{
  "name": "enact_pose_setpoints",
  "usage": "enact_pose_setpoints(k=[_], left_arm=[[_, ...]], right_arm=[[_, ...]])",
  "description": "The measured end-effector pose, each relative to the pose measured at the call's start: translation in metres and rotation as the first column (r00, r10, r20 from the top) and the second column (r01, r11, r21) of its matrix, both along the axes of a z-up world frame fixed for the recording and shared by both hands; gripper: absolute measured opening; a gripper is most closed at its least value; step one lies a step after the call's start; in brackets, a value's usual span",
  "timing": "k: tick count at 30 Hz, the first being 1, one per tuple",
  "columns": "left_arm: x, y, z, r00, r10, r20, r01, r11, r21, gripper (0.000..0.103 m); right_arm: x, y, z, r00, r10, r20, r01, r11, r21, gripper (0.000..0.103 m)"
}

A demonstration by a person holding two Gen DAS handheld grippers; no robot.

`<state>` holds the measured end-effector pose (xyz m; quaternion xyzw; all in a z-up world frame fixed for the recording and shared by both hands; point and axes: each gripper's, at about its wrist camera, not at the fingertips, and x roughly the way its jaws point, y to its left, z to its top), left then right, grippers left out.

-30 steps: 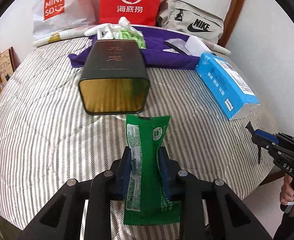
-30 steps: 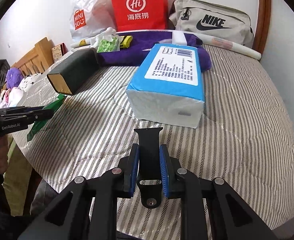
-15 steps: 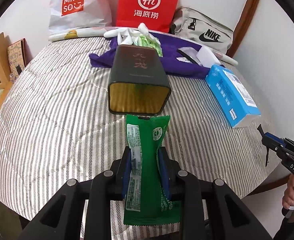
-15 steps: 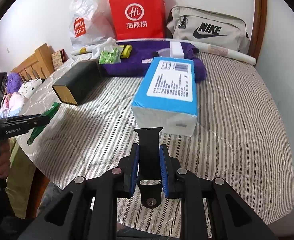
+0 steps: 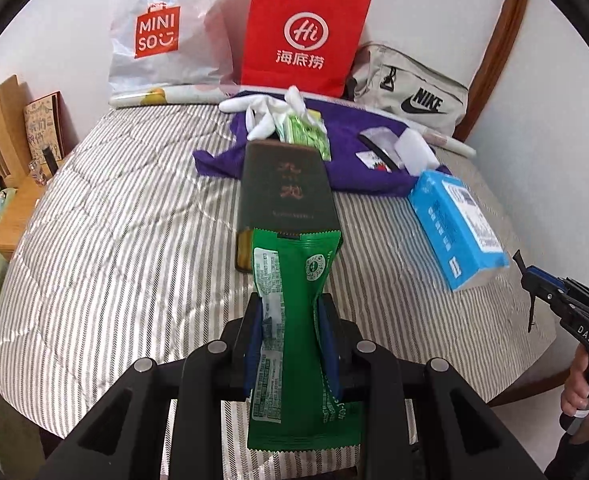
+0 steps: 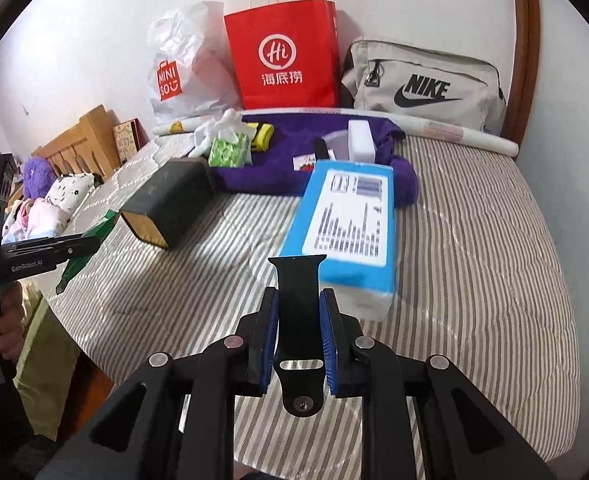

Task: Organize soft objects
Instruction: 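Lift the green packet with left tool while right lifts the strap toward the towel, then lower the green packet onto the towel with left tool while right lowers the strap there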

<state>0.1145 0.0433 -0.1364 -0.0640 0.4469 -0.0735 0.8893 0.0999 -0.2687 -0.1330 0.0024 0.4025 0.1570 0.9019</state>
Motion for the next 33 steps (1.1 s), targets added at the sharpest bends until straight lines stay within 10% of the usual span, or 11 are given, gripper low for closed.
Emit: enact_pose_setpoints(k=[33], left_arm=[[0.123, -0.007, 0.070, 0.997, -0.019, 0.079, 0.021, 0.999, -0.029, 0.025]], right_arm=[[0.150, 0.011, 0.051, 0.997, 0.015, 0.073, -0.016, 1.000, 0.010, 0.020]])
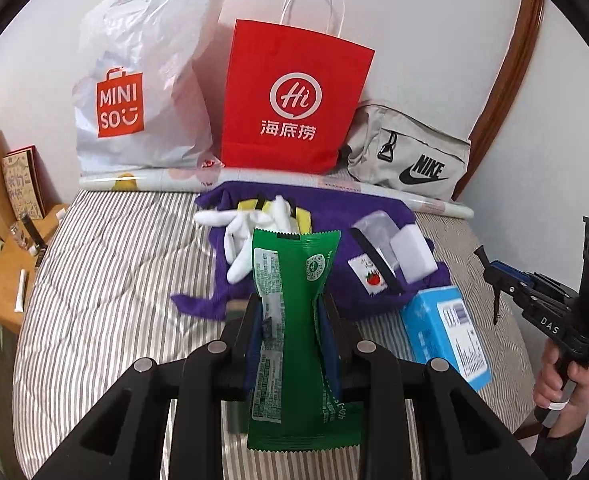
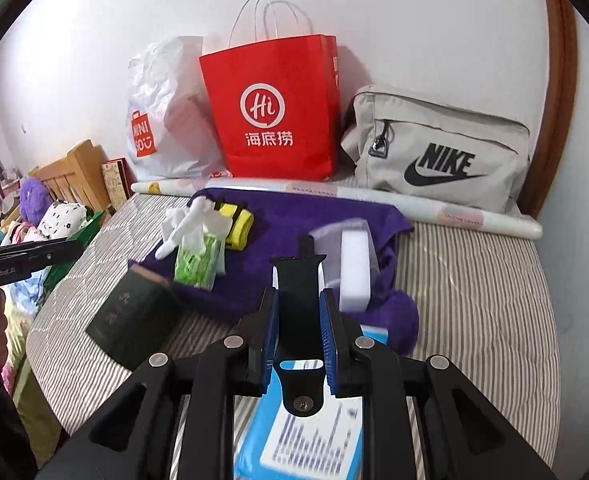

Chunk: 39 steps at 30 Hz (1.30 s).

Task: Organize soft objects
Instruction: 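Lower the green packet onto the towel with left tool while right lowers the strap there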

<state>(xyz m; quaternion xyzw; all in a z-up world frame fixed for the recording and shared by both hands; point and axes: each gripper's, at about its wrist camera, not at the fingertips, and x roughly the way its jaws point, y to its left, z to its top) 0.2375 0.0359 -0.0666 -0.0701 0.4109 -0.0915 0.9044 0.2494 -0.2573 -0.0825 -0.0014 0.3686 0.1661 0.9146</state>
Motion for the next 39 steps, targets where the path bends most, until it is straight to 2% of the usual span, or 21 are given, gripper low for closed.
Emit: enact_pose_setpoints(k=[9, 16, 24, 33, 39], left_arm=[[0.043, -0.005, -0.009, 0.999, -0.015, -0.029, 0.015, 1.000, -0.020, 0.026], [0.075, -0.010, -0.012, 0.999, -0.034, -0.031, 0.033, 0.999, -0.040, 0.026], [0.104, -0.026, -0.017, 0.997, -0.070, -0.041, 0.068, 0.997, -0.049, 0.026], [0.123, -0.033, -0.032, 0.994, -0.081, -0.080, 0.077, 0.996, -0.044, 0.026], [0.130, -0.042, -0.042, 0.989, -0.100, -0.107, 0.097, 0.995, -0.032, 0.026]], right_arm=[[0.048, 0.017, -0.017, 0.999, 0.023, -0.042, -0.023, 1.000, -0.007, 0.020], [0.085, 0.031, -0.035, 0.996, 0.043, -0.084, -0.048, 0.998, -0.051, 0.020], [0.129, 0.038, -0.057, 0.986, 0.048, -0.159, -0.059, 0.996, -0.070, 0.021], [0.150, 0.046, -0.091, 0.965, 0.048, -0.257, -0.080, 0.990, -0.114, 0.021], [0.152, 0.044, -0.097, 0.960, 0.048, -0.276, -0.082, 0.990, -0.113, 0.021]])
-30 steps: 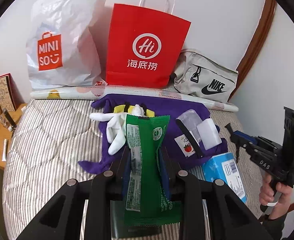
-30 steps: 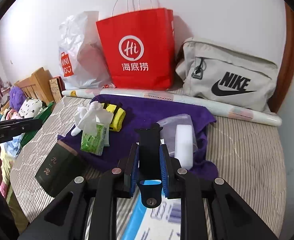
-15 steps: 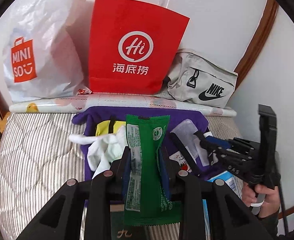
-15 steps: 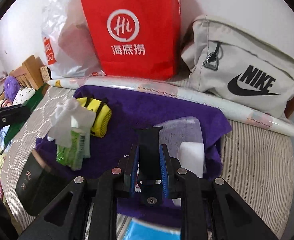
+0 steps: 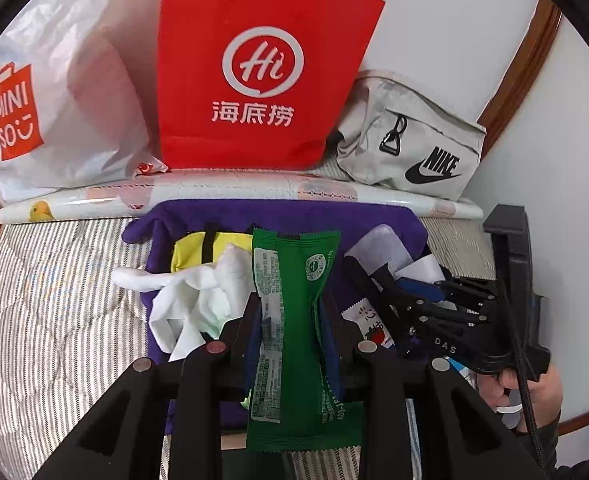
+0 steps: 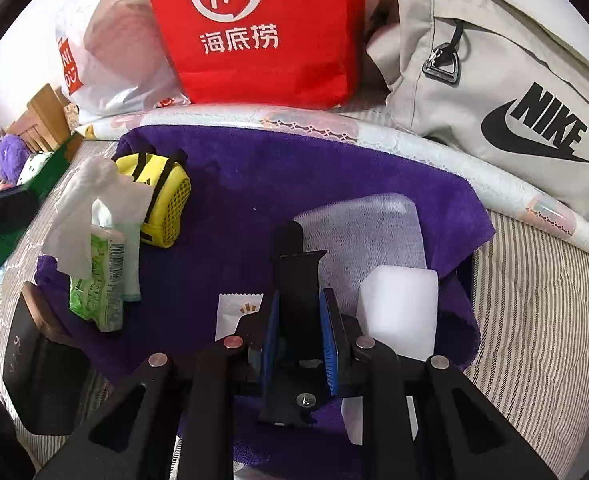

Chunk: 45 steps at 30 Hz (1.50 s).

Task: Organize soft objects
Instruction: 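Lower the green packet onto the towel with left tool while right lowers the strap there, then open both tools and pull them back from the towel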

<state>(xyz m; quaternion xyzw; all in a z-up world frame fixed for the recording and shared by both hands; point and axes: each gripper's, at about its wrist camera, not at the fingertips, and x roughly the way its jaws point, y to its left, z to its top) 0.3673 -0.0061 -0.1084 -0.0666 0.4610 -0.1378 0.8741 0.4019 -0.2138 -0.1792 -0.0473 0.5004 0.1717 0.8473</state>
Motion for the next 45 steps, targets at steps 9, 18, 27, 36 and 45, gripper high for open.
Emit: enact_pose_setpoints(k=[9, 18, 27, 36, 45], left_arm=[[0.011, -0.014, -0.017, 0.998, -0.032, -0.059, 0.032, 0.999, 0.010, 0.026], [0.021, -0.034, -0.037, 0.991, -0.065, -0.117, 0.068, 0.997, 0.021, 0.027], [0.031, -0.044, -0.058, 0.982, -0.057, -0.181, 0.066, 0.997, 0.045, 0.028], [0.035, -0.048, -0.059, 0.985, -0.047, -0.168, 0.057, 0.997, 0.053, 0.030], [0.033, -0.050, -0.051, 0.988, -0.036, -0.147, 0.045, 0.997, 0.061, 0.054]], right_arm=[[-0.002, 0.000, 0.000, 1.000, 0.022, 0.002, -0.022, 1.000, 0.005, 0.024], [-0.031, -0.011, 0.018, 0.999, 0.014, 0.046, -0.014, 1.000, 0.006, 0.035], [-0.058, -0.026, 0.027, 0.998, -0.029, 0.055, 0.027, 0.999, 0.042, 0.036], [-0.070, -0.035, 0.026, 0.997, -0.053, 0.055, 0.050, 0.997, 0.065, 0.036], [-0.080, -0.038, 0.024, 0.997, -0.068, 0.045, 0.065, 0.996, 0.064, 0.036]])
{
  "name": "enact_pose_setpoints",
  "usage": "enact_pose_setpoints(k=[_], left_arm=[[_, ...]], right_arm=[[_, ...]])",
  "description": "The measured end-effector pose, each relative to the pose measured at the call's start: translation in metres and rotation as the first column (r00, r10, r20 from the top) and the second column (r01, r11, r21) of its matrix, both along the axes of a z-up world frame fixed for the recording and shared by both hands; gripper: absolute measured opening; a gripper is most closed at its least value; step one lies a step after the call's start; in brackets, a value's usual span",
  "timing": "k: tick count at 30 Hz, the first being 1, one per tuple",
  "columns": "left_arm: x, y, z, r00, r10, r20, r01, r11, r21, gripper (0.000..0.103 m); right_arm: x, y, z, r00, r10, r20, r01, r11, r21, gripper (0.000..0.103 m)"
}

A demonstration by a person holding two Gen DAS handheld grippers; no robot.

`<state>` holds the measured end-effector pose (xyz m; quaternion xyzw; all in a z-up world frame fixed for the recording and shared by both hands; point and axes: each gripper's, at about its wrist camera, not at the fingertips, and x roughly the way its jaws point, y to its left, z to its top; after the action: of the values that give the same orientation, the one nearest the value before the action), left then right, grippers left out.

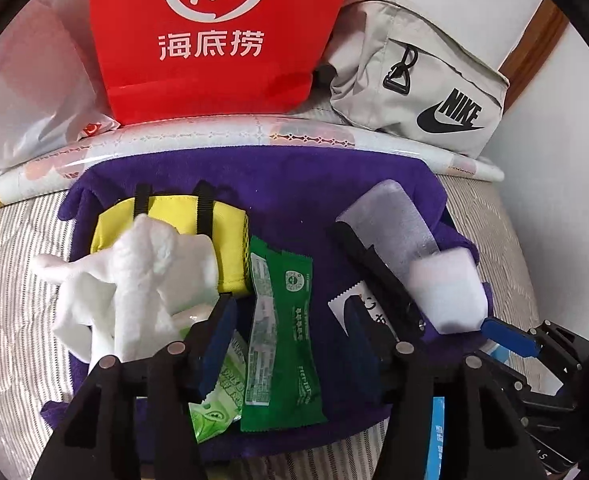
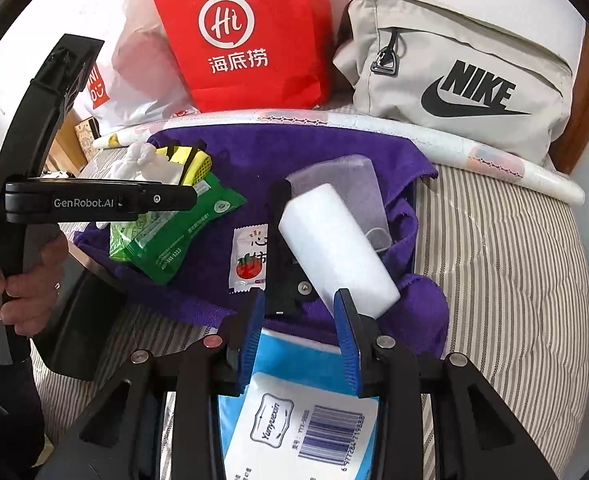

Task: Organize soft objects
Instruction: 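Open both tools and pull them back from the towel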

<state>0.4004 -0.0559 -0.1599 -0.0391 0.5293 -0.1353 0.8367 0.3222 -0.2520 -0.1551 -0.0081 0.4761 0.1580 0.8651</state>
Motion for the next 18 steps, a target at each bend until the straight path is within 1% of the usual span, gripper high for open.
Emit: enact_pose_setpoints(k=[6, 9, 13, 15, 17, 18], left_arm=[[-0.017, 0.001, 0.015, 1.000, -0.005, 0.022, 0.004, 0.999, 0.051, 0.054], [-0.029, 0.005, 0.024, 0.999, 0.004, 0.039, -0.007, 0.998, 0.064, 0.054], [-0.053, 0.014, 0.040, 0.998, 0.023, 0.061, -0.026, 0.998, 0.055, 0.059], [-0.064, 0.017, 0.046, 0.997, 0.024, 0.068, -0.028, 0.998, 0.058, 0.060], [-0.080, 0.020, 0.055, 0.997, 0.021, 0.079, -0.026, 0.998, 0.054, 0.062], [-0.086, 0.022, 0.059, 0.996, 0.024, 0.085, -0.029, 0.998, 0.054, 0.062]], right_arm=[[-0.008, -0.004, 0.007, 1.000, -0.022, 0.001, 0.022, 1.000, 0.012, 0.036], [-0.017, -0.005, 0.013, 0.999, -0.032, 0.012, 0.032, 0.999, 0.009, 0.037], [-0.033, -0.008, 0.025, 0.998, -0.051, 0.027, 0.051, 0.998, 0.022, 0.045], [-0.043, -0.007, 0.033, 0.997, -0.061, 0.040, 0.060, 0.998, 0.022, 0.049], [-0.052, -0.007, 0.041, 0.996, -0.071, 0.051, 0.070, 0.997, 0.018, 0.056], [-0.058, -0.006, 0.046, 0.996, -0.077, 0.056, 0.076, 0.997, 0.018, 0.056]])
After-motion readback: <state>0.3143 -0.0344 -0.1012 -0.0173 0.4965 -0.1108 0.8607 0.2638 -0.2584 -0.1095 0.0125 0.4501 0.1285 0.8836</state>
